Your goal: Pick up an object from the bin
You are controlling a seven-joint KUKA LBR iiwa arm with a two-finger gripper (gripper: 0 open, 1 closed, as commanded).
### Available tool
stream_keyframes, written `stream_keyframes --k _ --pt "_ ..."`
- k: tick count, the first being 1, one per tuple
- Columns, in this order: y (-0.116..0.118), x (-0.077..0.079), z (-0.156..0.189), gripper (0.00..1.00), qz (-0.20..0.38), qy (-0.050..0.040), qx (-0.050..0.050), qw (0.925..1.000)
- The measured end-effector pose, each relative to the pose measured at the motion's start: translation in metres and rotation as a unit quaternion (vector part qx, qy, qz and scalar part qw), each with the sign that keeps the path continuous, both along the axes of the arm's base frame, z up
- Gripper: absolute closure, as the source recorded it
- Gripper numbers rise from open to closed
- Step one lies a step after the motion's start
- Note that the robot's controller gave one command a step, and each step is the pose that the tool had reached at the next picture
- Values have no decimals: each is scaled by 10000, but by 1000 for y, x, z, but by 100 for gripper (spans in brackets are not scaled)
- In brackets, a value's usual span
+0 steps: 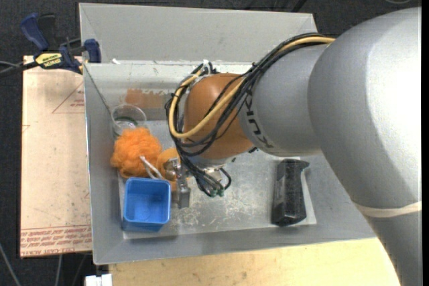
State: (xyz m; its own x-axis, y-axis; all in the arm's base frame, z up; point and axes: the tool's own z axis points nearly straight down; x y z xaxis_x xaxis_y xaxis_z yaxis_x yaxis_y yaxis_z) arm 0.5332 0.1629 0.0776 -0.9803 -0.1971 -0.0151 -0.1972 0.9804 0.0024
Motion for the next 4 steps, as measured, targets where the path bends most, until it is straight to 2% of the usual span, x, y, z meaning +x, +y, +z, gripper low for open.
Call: stream_keyframes --k 1,2,3,4 --pt "0 0 0 100 -2 0 1 10000" --pt "-3 -4 28 100 348 35 -13 9994" --pt "0 -3 59 100 356 2 -1 9994" --pt "3 -2 197 100 629 12 -8 9980"
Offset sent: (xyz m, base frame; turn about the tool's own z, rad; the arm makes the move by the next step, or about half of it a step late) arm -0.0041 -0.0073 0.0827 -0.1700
